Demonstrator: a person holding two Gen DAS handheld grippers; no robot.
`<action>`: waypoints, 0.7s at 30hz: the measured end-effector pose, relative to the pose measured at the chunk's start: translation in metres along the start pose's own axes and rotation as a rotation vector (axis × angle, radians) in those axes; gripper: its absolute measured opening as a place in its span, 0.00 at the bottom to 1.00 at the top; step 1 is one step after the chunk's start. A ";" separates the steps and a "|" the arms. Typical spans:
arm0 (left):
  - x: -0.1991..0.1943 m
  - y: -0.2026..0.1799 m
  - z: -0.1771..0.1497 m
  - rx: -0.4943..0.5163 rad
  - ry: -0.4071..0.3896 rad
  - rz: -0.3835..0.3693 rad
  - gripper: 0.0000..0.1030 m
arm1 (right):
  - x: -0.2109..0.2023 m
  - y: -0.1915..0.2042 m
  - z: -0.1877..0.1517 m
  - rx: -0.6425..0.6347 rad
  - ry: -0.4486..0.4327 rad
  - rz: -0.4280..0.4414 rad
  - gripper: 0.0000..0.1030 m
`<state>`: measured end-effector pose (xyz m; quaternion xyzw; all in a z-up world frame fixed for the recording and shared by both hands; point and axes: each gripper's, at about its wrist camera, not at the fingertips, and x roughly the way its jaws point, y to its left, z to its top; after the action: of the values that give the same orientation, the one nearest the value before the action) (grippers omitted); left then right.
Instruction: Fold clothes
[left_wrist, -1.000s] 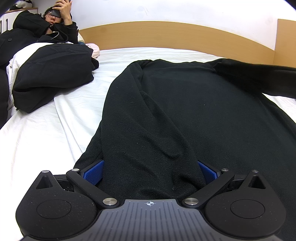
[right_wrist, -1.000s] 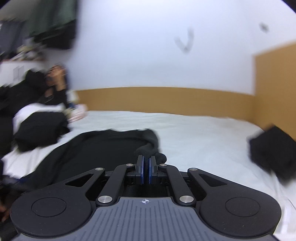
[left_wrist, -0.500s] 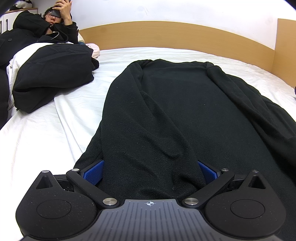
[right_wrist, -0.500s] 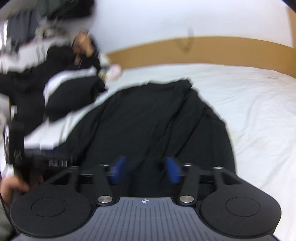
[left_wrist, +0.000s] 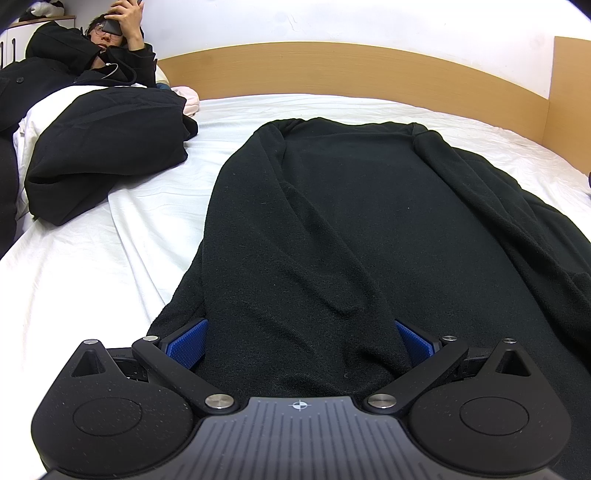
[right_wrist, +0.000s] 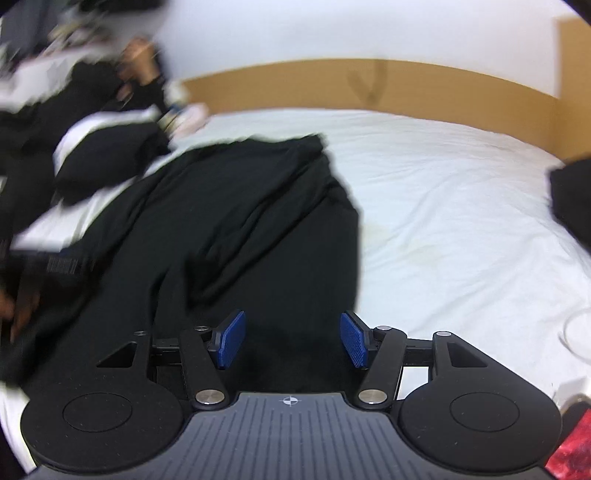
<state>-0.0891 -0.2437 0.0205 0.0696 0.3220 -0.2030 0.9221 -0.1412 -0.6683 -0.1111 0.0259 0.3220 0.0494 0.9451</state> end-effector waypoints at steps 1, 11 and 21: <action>0.000 0.000 0.000 0.000 0.000 0.000 1.00 | -0.003 0.002 -0.004 -0.030 0.008 0.009 0.58; 0.000 0.001 0.000 -0.002 -0.001 -0.002 1.00 | -0.010 -0.023 -0.022 0.038 0.096 -0.120 0.59; -0.001 0.001 -0.001 -0.002 -0.001 0.001 1.00 | -0.042 -0.013 -0.025 0.038 -0.066 -0.156 0.07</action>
<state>-0.0897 -0.2424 0.0206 0.0687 0.3219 -0.2023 0.9223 -0.1889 -0.6853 -0.1063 0.0202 0.2925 -0.0312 0.9556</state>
